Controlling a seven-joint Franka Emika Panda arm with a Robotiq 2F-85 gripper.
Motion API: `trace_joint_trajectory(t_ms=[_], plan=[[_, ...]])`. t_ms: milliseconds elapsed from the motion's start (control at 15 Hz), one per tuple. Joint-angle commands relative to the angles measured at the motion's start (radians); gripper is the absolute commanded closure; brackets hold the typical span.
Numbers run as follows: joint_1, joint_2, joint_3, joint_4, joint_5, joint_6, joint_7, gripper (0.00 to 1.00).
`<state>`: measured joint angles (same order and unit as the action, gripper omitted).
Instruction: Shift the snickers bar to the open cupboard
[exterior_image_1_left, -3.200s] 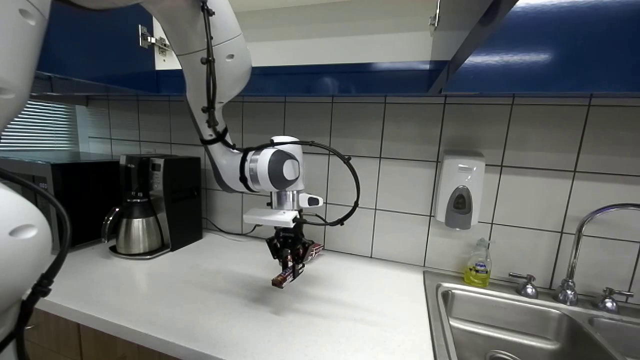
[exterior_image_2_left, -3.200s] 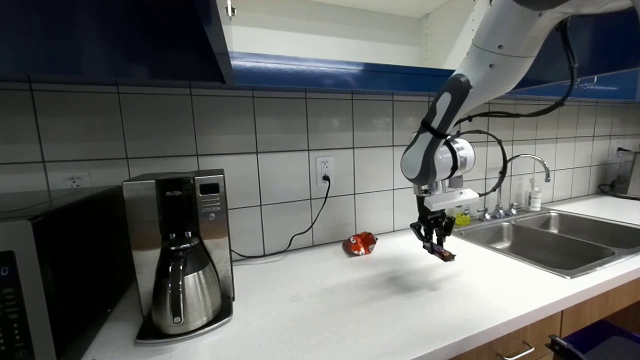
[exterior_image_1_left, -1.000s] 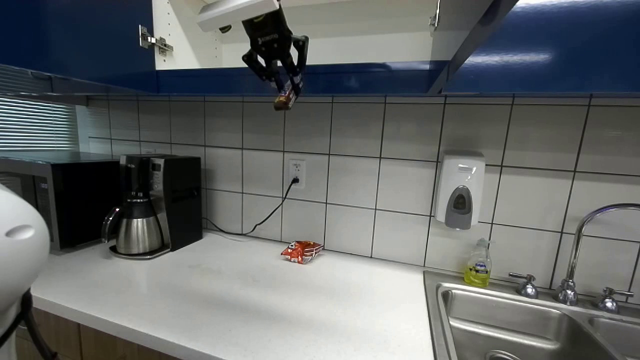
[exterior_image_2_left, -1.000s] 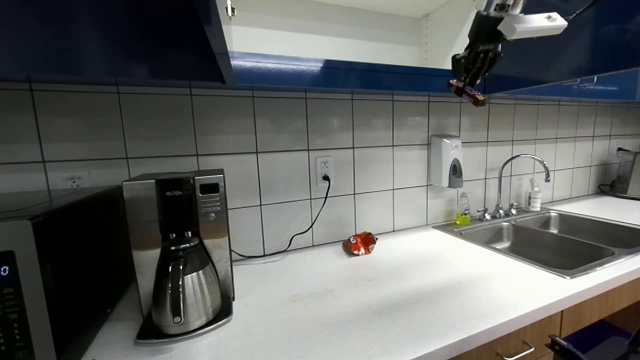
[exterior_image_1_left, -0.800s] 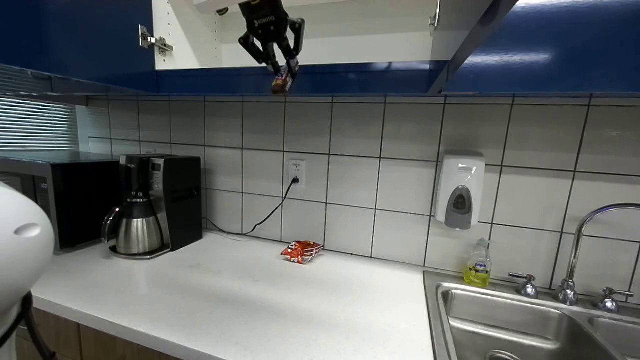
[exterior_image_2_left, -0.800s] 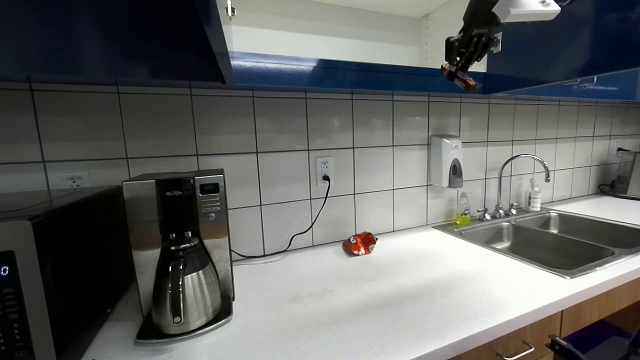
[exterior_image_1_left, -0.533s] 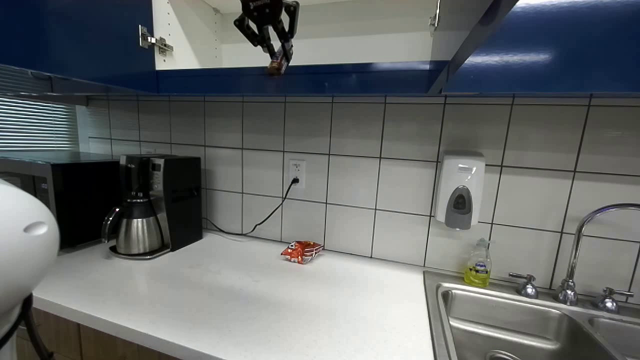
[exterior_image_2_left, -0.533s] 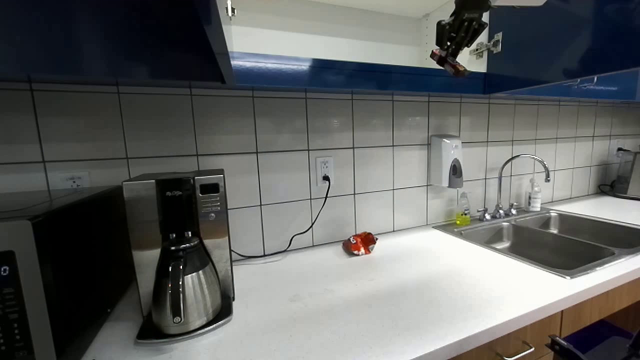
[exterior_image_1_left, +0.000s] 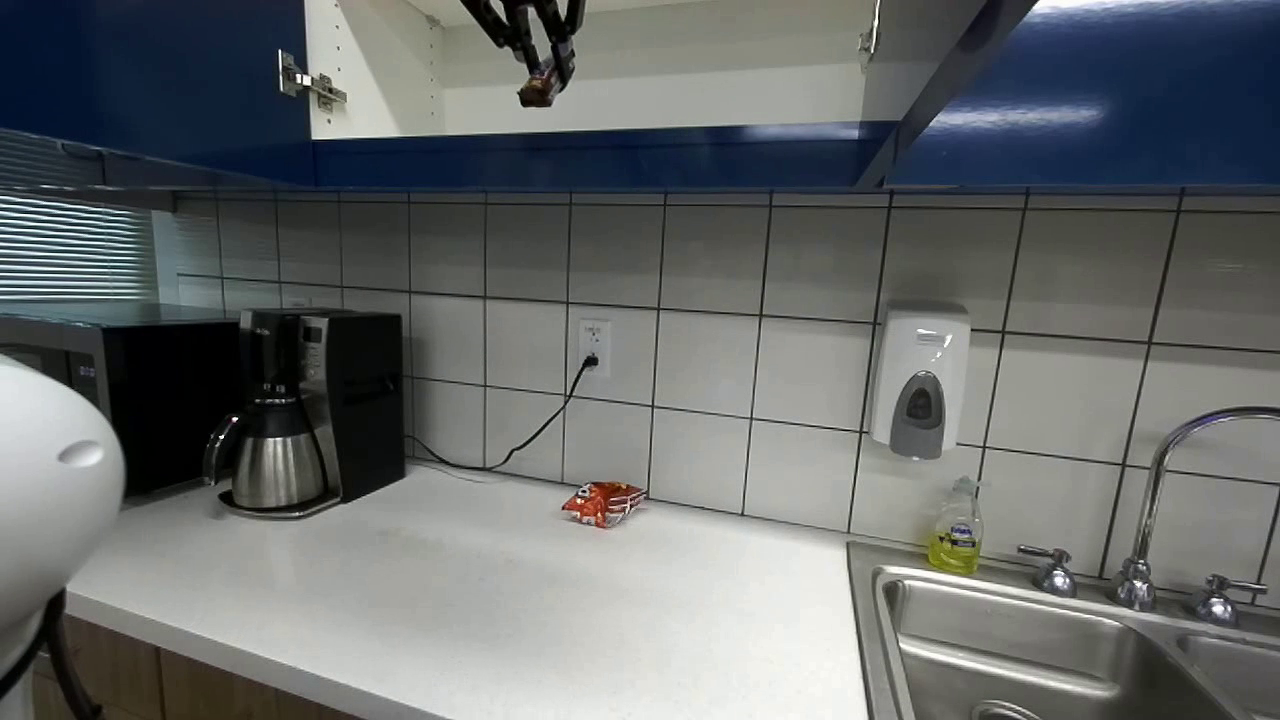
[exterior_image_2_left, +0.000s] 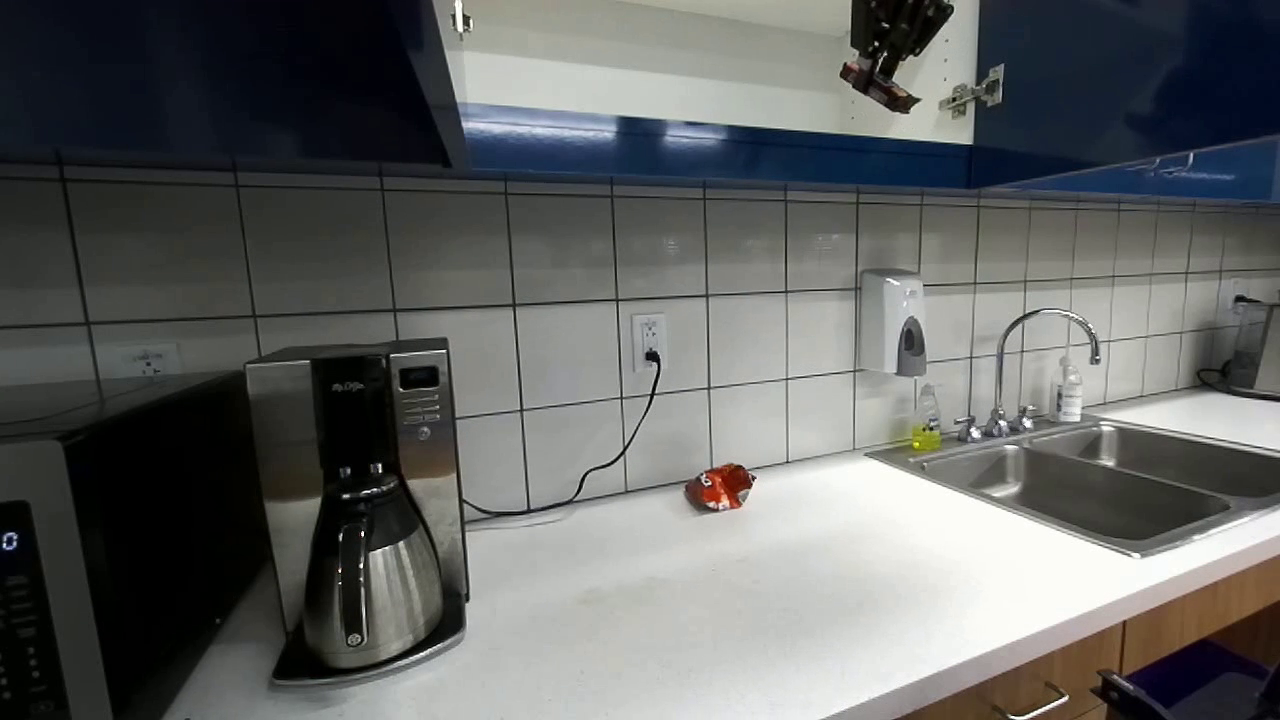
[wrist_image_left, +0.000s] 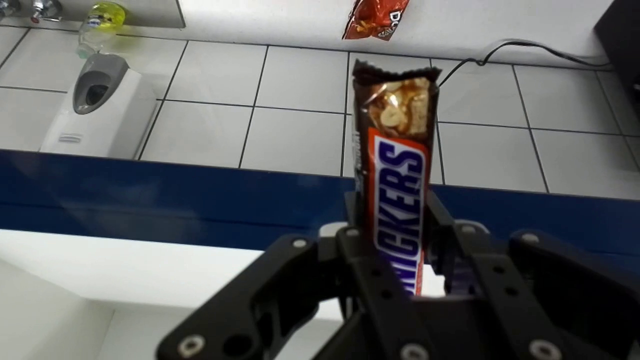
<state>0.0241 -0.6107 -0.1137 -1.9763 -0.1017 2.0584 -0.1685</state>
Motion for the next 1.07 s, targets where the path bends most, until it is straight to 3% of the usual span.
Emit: trace_joint_trajectory(t_ms=[0,1000], plan=[[-0.015,0.102,0.019,0.156,0.019,-0.081,0.018,0.92],[-0.024,0.428,0.071,0.515,-0.005,-0.070,0.164,0.92]])
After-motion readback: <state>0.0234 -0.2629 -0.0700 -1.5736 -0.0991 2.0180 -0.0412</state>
